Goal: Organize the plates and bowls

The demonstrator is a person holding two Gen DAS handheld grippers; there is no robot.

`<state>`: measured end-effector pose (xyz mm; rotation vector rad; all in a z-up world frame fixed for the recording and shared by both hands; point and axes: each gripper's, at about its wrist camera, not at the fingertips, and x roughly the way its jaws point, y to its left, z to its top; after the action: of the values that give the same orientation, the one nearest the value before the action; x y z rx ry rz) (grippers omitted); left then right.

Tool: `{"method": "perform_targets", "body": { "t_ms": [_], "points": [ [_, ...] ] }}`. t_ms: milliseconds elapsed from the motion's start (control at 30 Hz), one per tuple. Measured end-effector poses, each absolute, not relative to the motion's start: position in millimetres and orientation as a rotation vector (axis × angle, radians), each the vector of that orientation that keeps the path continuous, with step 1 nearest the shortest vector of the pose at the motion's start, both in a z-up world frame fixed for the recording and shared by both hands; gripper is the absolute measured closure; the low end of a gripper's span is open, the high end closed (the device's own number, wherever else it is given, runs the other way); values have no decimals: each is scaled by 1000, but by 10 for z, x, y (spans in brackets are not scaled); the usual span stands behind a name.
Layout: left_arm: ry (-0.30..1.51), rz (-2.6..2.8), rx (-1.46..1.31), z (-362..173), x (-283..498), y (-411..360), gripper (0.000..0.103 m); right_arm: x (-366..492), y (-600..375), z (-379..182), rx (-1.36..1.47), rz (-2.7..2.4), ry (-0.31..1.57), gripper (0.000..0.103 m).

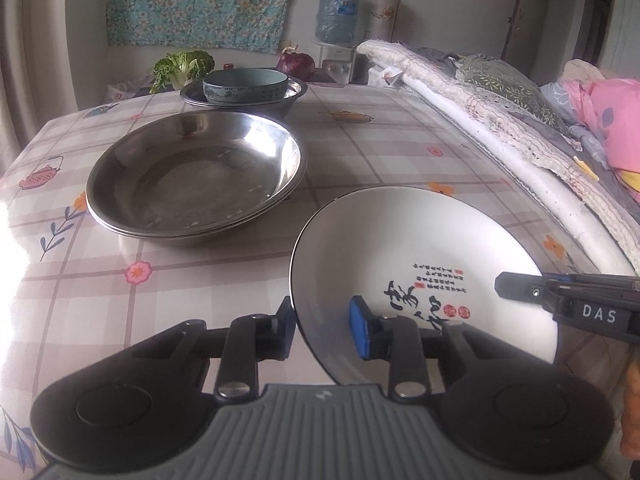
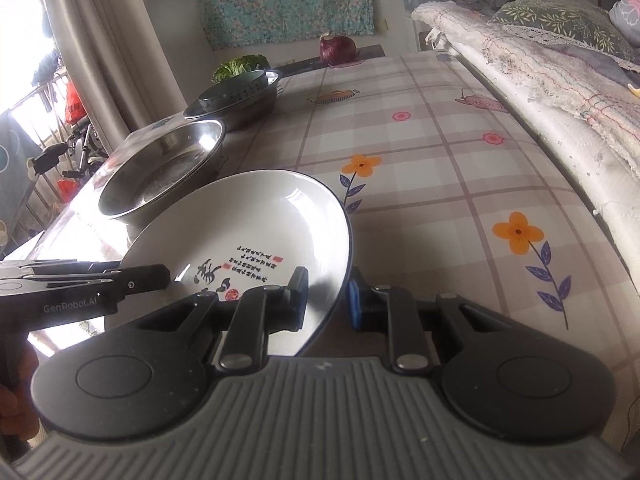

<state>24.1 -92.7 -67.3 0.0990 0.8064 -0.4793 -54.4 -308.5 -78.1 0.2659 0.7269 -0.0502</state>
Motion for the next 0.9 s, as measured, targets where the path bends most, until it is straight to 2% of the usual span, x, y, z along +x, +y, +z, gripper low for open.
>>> {"method": "perform_targets", "body": {
  "t_ms": [400,567,900],
  "points": [
    [828,-511,123,-678,359,-1044,73,-425,-3155,-766,237,-91,723,84],
    [838,-520,157,-683,397,-1116,67,-495,-3133,-774,240,-88,721,84],
    [841,-517,156,-687,438,-1142,65,-576,-3098,-781,234,-82,715,82]
  ]
}}
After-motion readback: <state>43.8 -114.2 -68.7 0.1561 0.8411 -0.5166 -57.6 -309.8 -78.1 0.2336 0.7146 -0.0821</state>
